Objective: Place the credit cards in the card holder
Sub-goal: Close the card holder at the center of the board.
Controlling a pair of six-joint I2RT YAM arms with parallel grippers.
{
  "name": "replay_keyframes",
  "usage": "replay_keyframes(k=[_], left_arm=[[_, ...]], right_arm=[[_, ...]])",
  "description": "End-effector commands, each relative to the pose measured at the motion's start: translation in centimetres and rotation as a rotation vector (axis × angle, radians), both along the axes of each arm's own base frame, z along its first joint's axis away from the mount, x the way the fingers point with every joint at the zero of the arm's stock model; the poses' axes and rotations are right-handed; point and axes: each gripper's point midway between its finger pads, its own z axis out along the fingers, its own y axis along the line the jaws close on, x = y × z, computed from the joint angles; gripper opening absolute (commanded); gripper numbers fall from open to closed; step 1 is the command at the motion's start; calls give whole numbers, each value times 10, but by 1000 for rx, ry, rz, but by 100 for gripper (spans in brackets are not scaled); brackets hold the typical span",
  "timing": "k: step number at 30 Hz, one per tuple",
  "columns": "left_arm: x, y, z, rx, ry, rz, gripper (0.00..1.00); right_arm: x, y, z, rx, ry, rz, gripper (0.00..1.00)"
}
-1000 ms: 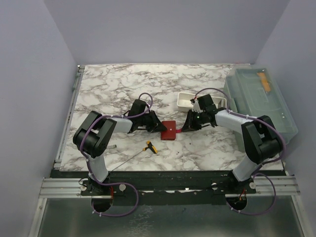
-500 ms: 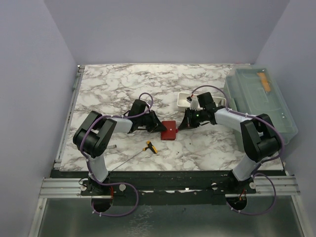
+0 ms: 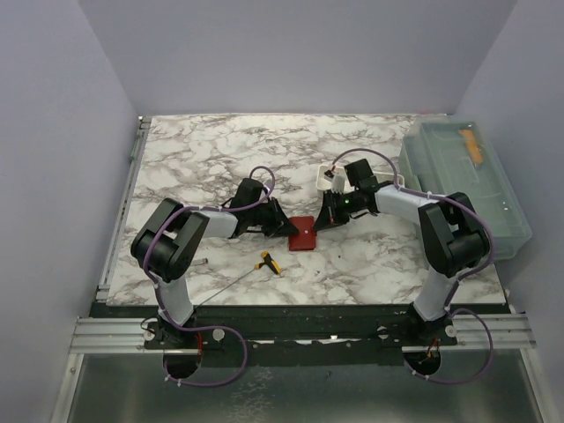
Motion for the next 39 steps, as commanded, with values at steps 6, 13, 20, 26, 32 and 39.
replay_keyframes(k=[6, 13, 20, 26, 32, 39], left_arm=[[-11, 0, -9, 44, 27, -17, 10], [-10, 0, -7, 39, 26, -21, 10], [-9, -2, -5, 32, 21, -26, 10], [-8, -3, -4, 30, 22, -27, 9], [-9, -3, -4, 28, 21, -31, 9], [-9, -4, -2, 24, 19, -35, 9]], right_arm=[[-7, 3, -17, -73, 68, 44, 0], [-10, 6, -23, -108, 88, 70, 0], [-14, 11, -28, -141, 96, 106, 0], [-14, 14, -28, -155, 93, 125, 0], [-16, 13, -34, -182, 101, 142, 0], [-11, 17, -38, -248, 122, 123, 0]])
